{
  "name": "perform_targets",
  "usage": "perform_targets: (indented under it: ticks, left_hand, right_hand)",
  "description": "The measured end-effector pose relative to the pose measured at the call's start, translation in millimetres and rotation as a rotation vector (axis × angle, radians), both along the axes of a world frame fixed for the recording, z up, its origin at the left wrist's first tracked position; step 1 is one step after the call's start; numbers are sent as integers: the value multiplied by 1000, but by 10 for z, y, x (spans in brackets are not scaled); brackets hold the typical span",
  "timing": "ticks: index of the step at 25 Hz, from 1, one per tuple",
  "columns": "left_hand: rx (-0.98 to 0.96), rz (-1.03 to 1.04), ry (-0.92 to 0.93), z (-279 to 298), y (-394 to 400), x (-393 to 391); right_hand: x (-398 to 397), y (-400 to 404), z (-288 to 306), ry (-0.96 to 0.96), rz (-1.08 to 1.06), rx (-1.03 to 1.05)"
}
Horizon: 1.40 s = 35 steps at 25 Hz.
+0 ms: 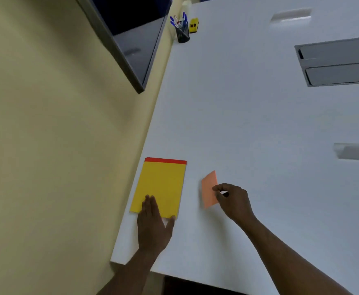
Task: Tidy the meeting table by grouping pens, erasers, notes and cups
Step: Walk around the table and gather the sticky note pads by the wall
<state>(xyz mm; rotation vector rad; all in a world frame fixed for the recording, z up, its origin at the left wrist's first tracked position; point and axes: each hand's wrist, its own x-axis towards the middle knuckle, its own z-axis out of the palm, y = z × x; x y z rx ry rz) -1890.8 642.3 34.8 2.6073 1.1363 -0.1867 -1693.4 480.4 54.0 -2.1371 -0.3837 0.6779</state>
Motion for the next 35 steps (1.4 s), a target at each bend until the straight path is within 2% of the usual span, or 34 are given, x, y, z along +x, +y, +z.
perform_targets:
  ticks: [3,4,7,10,13,19,22,25,30,35]
  left_hand:
    - [-165,308,110,-35,46,-312]
    - [-237,346,170,-72,65,-427]
    - [-379,276,362,-127,107,-631]
    - [-454,229,405,-82,212,-651]
    - [-476,216,451,-91,269,-602]
    - [-472,194,479,-223,292,-657]
    - [-463,185,481,-250,304,-652]
    - [-465,200,475,-282,316,-663]
    - [-414,214,481,-223,323,-627]
    - [-301,154,451,-85,77,-476]
  right_hand:
    - [-251,336,-8,-4,105,-6]
    - [-329,445,-15,5,116,1]
    - [-473,706,-72,53,99,15]
    - [-541,994,-144,73,58,28]
    - [-495,1171,-180,14,54,-56]
    - [-668,1315,-295,-313,296,-388]
    - [-784,1303,-320,-442,371,-468]
    - [-830,1237,-315,-486,402,-478]
    - [-929,808,-202,-529,458,-307]
    - [-742,314,203,-690,298,-242]
